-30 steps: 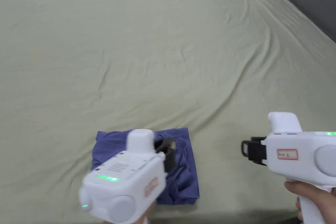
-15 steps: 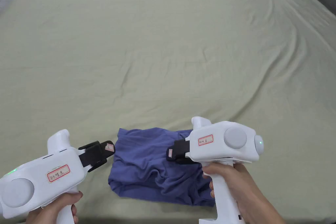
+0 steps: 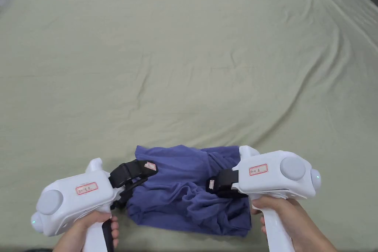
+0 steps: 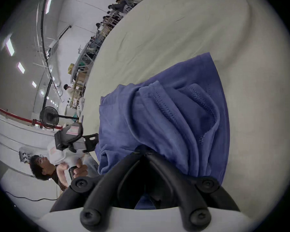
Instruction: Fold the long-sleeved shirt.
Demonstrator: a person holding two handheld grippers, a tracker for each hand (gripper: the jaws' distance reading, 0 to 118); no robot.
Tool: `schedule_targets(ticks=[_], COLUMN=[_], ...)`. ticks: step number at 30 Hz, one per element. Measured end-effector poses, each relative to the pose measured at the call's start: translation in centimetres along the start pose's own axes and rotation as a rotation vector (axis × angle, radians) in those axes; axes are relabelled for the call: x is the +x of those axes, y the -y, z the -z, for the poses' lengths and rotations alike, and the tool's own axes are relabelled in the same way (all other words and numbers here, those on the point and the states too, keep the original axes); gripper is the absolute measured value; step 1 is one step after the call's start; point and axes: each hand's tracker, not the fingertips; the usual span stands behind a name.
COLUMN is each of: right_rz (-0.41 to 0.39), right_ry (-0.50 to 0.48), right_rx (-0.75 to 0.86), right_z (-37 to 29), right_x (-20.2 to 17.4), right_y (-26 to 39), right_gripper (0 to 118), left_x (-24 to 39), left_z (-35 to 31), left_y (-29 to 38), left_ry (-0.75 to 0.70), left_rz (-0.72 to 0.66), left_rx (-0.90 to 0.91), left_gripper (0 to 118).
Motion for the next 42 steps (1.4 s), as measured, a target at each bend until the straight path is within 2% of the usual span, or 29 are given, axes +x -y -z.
schedule_targets(ticks=[7,9,11,13,16,18,20,21,22,23,24,26,29,30,32,36,38,42], right_rz=[-0.003,-0.007,-0.011,-0.012,-0.023,-0.022,-0.02,-0.02,-0.019,-0.02,-0.023,-0.026,-0.033,-0.047,-0.09,-0.18,-0.213,-0.295], right_ry=[-0.002,0.002,0.005,0.009,0.017,0.018,0.019,0.019,0.02,0.022,0.024,0.03,0.043,0.048,0.06,0.068,0.057,0.003], right_rx=[0.003,0.002,0.002,0.001,-0.002,-0.002,-0.002,-0.003,-0.004,-0.005,-0.007,-0.009,-0.012,-0.01,0.005,0.058,0.068,0.058], right_z=[0.0,0.0,0.0,0.0,0.0,0.0,0.0,0.0,0.1,0.1,0.1,0.1,-0.1,-0.1,-0.3,-0.8,-0.1,3.1], right_x=[-0.2,-0.2,-0.3,-0.4,-0.6,-0.6,-0.6,-0.6,-0.7,-0.7,-0.7,-0.9,-1.3,-1.6,-2.8,-6.3,-8.2,-13.1], right_y=[0.1,0.1,0.1,0.1,0.1,0.1,0.0,0.0,0.0,0.0,0.0,0.0,-0.1,-0.2,-0.1,-0.4,-1.0,-2.1], right_gripper=[2,2,2,2,2,2,2,2,2,2,2,2,2,2,2,2,2,2], left_x=[0.1,1.0,1.5,1.2,-0.4,-0.4,-0.3,-0.5,-0.8,-1.0,-1.5,-1.3,-1.1,-1.1,-1.5,-0.6,-1.6,-3.8], left_z=[0.5,-0.7,-2.0,-2.4,-0.1,0.8,1.2,1.3,1.7,2.4,3.7,3.5,1.7,1.0,-0.7,-4.0,-5.9,-11.1], left_y=[-0.5,-0.5,-0.8,-1.2,-0.5,0.1,0.2,0.2,0.3,0.6,1.5,1.9,1.1,0.6,-0.3,-1.8,-3.5,-7.2], left_ry=[0.024,-0.045,-0.111,-0.169,-0.019,0.009,0.04,0.084,0.106,0.067,0.01,0.1,0.059,0.043,0.074,0.057,0.088,0.042], left_rz=[0.043,0.063,0.145,0.19,0.063,0.115,0.099,0.072,0.039,0.014,0.012,0.043,0.065,0.105,0.063,0.141,0.091,0.099], left_rx=[0.005,0.065,0.139,0.117,-0.005,0.036,0.042,0.034,0.029,0.017,-0.004,0.046,0.086,0.108,0.141,0.198,0.22,0.309], left_gripper=[113,109,109,109,109,109,106,91,20,9,9,8,8,8,8,8,8,8])
